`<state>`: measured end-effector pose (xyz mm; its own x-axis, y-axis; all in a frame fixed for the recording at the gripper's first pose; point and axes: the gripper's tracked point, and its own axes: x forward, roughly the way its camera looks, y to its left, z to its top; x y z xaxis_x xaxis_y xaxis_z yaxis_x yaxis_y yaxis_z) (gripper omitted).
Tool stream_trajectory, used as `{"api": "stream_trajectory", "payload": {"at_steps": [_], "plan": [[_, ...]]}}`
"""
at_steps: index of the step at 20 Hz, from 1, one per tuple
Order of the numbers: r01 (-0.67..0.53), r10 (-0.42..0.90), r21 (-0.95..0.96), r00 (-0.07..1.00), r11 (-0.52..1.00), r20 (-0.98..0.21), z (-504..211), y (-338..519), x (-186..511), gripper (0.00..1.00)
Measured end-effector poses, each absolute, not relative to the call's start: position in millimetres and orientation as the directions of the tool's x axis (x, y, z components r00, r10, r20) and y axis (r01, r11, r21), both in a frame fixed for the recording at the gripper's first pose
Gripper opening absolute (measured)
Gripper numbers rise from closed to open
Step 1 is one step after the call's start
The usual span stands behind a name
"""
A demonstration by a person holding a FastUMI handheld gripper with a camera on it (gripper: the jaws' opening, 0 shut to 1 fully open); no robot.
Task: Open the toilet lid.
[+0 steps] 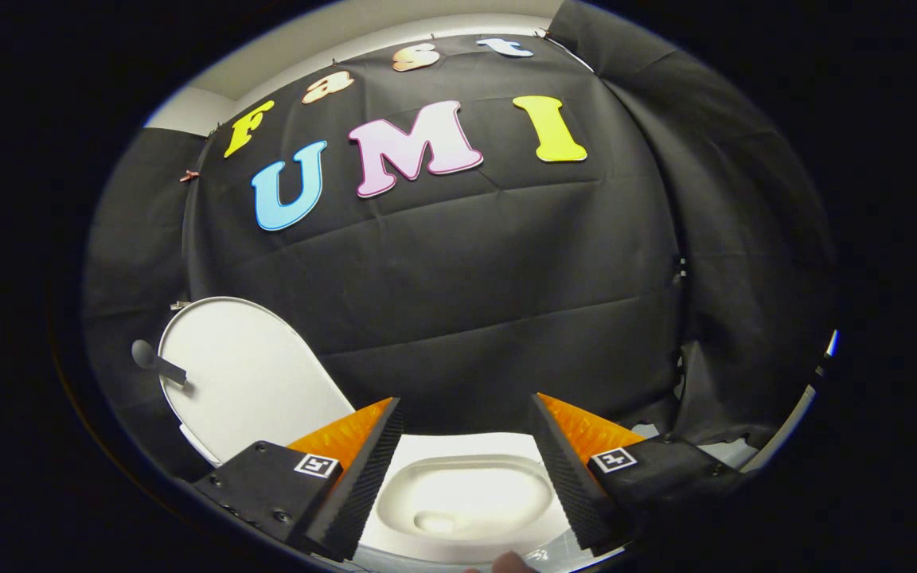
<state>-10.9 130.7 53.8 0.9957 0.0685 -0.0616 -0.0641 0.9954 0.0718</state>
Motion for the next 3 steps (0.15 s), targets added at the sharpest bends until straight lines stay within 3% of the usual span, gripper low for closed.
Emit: {"api": "stream_trajectory", "payload": {"at_steps": [3], "plan": [[-0.074, 0.078, 0.062, 0.995, 0.995, -0.057, 54.2, 135.0, -12.3, 0.99]]}}
